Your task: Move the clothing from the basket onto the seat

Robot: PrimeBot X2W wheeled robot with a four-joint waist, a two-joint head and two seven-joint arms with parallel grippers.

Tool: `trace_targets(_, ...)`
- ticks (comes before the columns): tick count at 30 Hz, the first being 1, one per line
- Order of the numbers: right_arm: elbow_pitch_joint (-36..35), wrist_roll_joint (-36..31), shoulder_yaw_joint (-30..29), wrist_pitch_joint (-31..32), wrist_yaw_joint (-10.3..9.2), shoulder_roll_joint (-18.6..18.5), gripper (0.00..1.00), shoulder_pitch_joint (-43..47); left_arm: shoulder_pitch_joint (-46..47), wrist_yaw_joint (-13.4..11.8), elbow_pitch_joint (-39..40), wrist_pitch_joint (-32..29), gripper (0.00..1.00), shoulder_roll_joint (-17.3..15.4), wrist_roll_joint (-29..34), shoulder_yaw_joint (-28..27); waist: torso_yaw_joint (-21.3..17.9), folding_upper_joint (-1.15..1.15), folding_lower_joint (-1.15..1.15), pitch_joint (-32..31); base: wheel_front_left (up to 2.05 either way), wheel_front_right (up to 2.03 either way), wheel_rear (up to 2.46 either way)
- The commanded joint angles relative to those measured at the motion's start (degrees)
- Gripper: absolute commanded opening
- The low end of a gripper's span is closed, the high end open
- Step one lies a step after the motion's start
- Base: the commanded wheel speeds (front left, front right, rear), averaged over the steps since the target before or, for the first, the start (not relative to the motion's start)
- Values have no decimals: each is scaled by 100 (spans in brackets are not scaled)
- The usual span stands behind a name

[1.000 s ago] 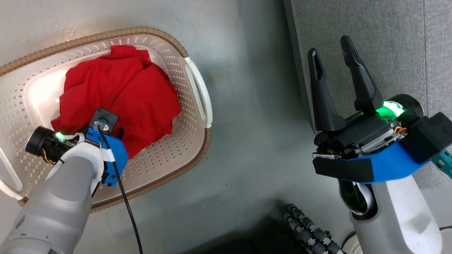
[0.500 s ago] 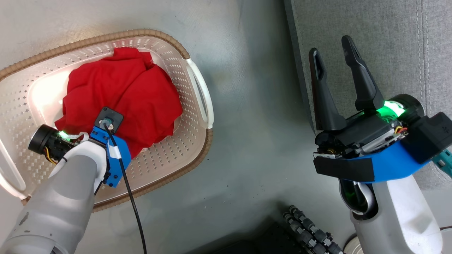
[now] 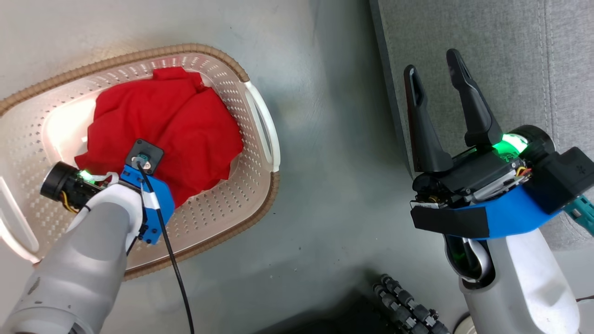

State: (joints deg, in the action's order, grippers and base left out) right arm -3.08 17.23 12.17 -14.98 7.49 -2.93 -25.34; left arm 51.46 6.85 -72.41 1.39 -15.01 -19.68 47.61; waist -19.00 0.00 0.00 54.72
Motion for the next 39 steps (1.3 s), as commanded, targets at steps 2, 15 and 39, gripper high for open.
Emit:
trace_targets(2, 67, -39, -17, -30, 1, 6, 100, -20, 36, 28, -20, 80, 0, 65, -59, 25, 59, 0, 0, -130, 0, 0, 0)
trace_targets(15, 366, -278, -106, -26, 2, 4, 100, 52, -354, 17, -40, 854, 0, 471, -314, -30, 458, 0, 0, -1313, 0, 0, 0)
trace_targets(39, 980, -540, -422, 254, 2, 3, 100, 1107, -1449, 66, 1086, 1384, 0, 1058, -874, -281, 1212, 0, 0, -3852, 0, 0, 0)
